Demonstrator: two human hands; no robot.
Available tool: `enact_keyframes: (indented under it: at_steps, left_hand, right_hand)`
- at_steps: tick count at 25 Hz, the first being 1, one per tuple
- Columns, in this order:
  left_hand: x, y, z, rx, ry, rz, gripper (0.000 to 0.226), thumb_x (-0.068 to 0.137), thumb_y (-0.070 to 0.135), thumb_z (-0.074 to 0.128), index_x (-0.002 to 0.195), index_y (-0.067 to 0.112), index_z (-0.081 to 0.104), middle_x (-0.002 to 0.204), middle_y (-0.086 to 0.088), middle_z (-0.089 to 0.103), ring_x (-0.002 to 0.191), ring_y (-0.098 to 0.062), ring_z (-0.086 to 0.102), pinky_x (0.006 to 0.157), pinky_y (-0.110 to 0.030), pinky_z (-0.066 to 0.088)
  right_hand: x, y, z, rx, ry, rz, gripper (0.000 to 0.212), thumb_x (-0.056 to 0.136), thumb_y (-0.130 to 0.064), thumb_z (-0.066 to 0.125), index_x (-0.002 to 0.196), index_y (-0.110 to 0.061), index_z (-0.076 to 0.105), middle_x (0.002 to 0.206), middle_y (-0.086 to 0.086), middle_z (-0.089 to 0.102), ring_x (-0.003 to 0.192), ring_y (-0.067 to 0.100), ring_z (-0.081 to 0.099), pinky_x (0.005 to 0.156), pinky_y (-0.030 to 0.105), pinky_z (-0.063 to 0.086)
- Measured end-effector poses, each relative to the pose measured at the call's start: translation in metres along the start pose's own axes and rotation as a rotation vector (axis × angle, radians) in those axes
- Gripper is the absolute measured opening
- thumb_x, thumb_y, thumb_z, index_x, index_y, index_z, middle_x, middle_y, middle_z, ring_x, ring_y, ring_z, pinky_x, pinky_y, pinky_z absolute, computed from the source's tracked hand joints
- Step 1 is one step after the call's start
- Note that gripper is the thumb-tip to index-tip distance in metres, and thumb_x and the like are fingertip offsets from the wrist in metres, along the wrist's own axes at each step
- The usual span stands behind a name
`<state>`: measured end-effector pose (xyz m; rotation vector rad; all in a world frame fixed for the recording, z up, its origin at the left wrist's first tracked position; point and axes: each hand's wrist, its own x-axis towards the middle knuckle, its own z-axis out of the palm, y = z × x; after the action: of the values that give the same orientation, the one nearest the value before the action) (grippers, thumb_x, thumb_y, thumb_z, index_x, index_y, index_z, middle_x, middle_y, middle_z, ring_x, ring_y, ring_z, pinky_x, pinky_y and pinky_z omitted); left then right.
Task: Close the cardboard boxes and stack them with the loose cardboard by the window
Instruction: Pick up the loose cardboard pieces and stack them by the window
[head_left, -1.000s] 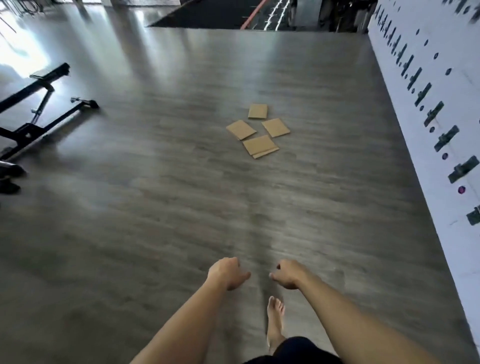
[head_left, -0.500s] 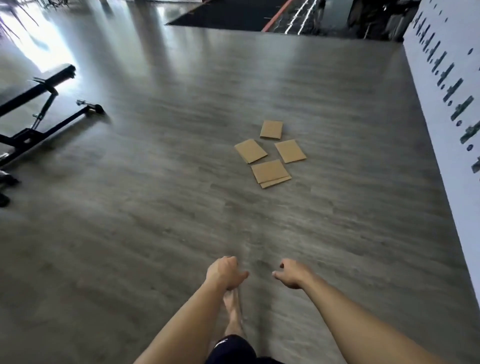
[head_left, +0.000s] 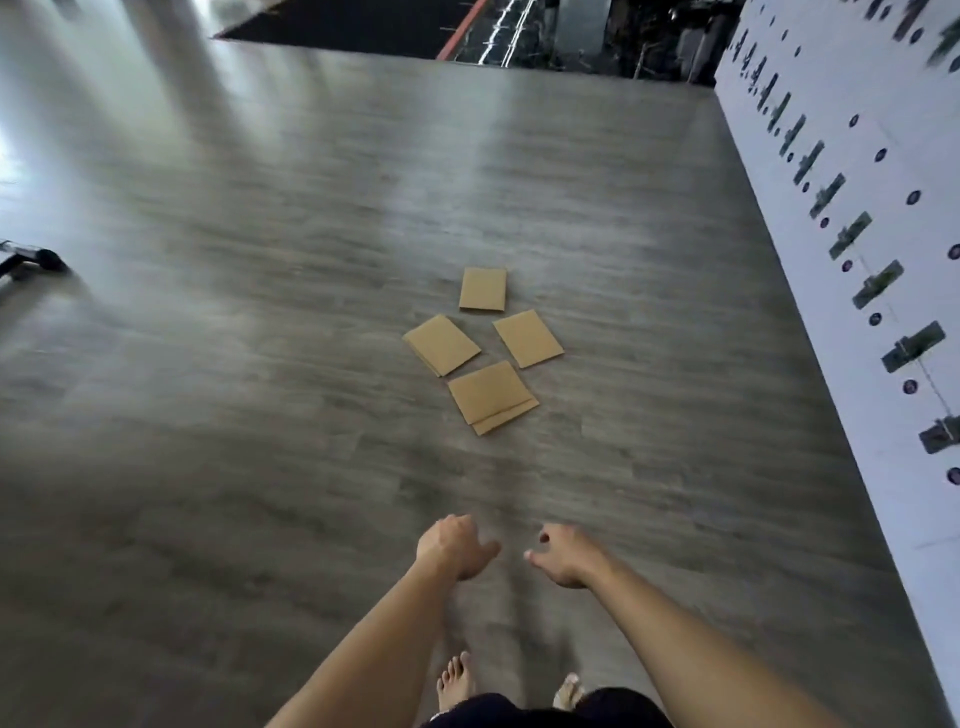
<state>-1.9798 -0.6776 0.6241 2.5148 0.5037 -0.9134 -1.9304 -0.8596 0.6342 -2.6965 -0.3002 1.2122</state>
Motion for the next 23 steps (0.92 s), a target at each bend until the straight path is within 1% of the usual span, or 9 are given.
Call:
enact_keyframes:
  at_steps: [2, 4, 7, 10, 12, 15, 19, 23]
  left_hand:
    - [0.034, 0.02, -0.02, 0.013, -0.008, -0.001, 0.065, 0.09, 0.063, 0.052, 0.134, 0.016, 0.058, 0.135, -0.007, 0.059, 0.124, -0.026, 0.056, 0.102, -0.036, 0.047]
    - [0.066, 0.035, -0.041, 0.012, 0.004, -0.016, 0.061, 0.09, 0.061, 0.053, 0.131, 0.016, 0.06, 0.132, -0.007, 0.061, 0.122, -0.026, 0.058, 0.1, -0.035, 0.048]
    - [0.113, 0.057, -0.072, 0.007, 0.005, -0.066, 0.057, 0.09, 0.058, 0.053, 0.128, 0.017, 0.062, 0.131, -0.006, 0.061, 0.121, -0.026, 0.059, 0.099, -0.035, 0.048]
    - [0.152, 0.087, -0.116, -0.018, 0.037, -0.125, 0.059, 0.091, 0.06, 0.052, 0.13, 0.017, 0.059, 0.131, -0.005, 0.059, 0.122, -0.025, 0.057, 0.101, -0.038, 0.048]
    - [0.178, 0.104, -0.143, -0.042, 0.068, -0.168, 0.06, 0.091, 0.062, 0.051, 0.13, 0.017, 0.058, 0.131, -0.005, 0.059, 0.121, -0.025, 0.057, 0.1, -0.038, 0.048]
    - [0.215, 0.124, -0.176, -0.084, 0.101, -0.171, 0.061, 0.092, 0.064, 0.048, 0.128, 0.015, 0.058, 0.129, -0.006, 0.061, 0.119, -0.026, 0.058, 0.097, -0.036, 0.049]
    - [0.26, 0.127, -0.205, -0.118, 0.052, -0.208, 0.059, 0.091, 0.063, 0.047, 0.125, 0.018, 0.061, 0.127, -0.005, 0.062, 0.118, -0.026, 0.059, 0.095, -0.036, 0.049]
    - [0.315, 0.105, -0.239, -0.141, 0.01, -0.211, 0.053, 0.09, 0.054, 0.049, 0.125, 0.016, 0.06, 0.125, -0.006, 0.062, 0.115, -0.026, 0.06, 0.096, -0.037, 0.05]
  right_hand:
    - [0.035, -0.002, -0.027, -0.014, -0.014, 0.002, 0.054, 0.093, -0.053, 0.055, 0.133, -0.018, 0.055, 0.138, 0.01, 0.058, 0.125, 0.029, 0.055, 0.099, 0.033, 0.046]
    - [0.071, -0.002, -0.058, -0.031, -0.013, -0.014, 0.053, 0.091, -0.053, 0.056, 0.131, -0.018, 0.057, 0.135, 0.01, 0.06, 0.123, 0.029, 0.057, 0.096, 0.033, 0.046]
    - [0.129, 0.0, -0.109, -0.034, -0.01, -0.057, 0.053, 0.092, -0.051, 0.057, 0.132, -0.016, 0.057, 0.136, 0.011, 0.059, 0.124, 0.029, 0.056, 0.098, 0.034, 0.046]
    - [0.181, 0.006, -0.169, -0.096, -0.05, -0.099, 0.052, 0.094, -0.051, 0.056, 0.132, -0.016, 0.056, 0.136, 0.011, 0.057, 0.124, 0.029, 0.055, 0.098, 0.034, 0.046]
    - [0.212, 0.008, -0.205, -0.144, -0.076, -0.121, 0.053, 0.094, -0.051, 0.055, 0.132, -0.015, 0.056, 0.137, 0.012, 0.057, 0.124, 0.03, 0.055, 0.099, 0.034, 0.046]
    - [0.257, -0.001, -0.256, -0.194, -0.054, -0.167, 0.055, 0.096, -0.05, 0.054, 0.135, -0.012, 0.054, 0.139, 0.013, 0.056, 0.127, 0.03, 0.054, 0.1, 0.033, 0.044]
    - [0.313, -0.024, -0.297, -0.236, -0.059, -0.165, 0.055, 0.096, -0.051, 0.052, 0.135, -0.013, 0.054, 0.14, 0.012, 0.056, 0.129, 0.03, 0.052, 0.1, 0.033, 0.043]
    - [0.362, -0.047, -0.323, -0.228, -0.077, -0.096, 0.054, 0.097, -0.049, 0.051, 0.136, -0.012, 0.054, 0.14, 0.013, 0.055, 0.126, 0.03, 0.054, 0.098, 0.034, 0.045]
